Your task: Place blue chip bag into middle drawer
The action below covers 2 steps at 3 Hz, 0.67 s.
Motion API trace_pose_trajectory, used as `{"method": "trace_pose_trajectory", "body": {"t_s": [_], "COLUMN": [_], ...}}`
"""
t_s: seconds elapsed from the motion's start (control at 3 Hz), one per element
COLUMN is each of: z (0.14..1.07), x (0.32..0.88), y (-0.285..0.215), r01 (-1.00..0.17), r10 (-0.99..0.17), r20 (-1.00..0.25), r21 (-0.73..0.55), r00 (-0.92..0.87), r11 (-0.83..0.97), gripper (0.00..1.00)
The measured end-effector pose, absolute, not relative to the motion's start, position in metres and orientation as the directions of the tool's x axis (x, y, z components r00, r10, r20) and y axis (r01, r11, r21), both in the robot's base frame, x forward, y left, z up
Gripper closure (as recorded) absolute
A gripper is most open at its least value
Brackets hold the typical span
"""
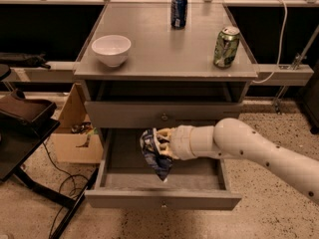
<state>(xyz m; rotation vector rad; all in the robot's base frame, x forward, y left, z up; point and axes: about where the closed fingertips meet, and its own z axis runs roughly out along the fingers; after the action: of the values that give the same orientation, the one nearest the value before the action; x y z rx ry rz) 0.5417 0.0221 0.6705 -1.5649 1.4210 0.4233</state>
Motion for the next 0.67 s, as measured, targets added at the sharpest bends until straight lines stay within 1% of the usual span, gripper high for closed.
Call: {"method": "trace_pose_trajectory", "body": {"t_s": [0.33,0.67], "z": [0.609,0.555], "x": [0.557,0.586], "y": [-0.019,-0.062], "r01": [-0.918,-0.913], "r10": [-0.591,-0.606], "r20": [-0.777,-0.779], "r21": [-0.368,-0.350], "r00": [0.218,0.161], "r11": [0.145,0.208], "gripper": [1.00,1.00]}}
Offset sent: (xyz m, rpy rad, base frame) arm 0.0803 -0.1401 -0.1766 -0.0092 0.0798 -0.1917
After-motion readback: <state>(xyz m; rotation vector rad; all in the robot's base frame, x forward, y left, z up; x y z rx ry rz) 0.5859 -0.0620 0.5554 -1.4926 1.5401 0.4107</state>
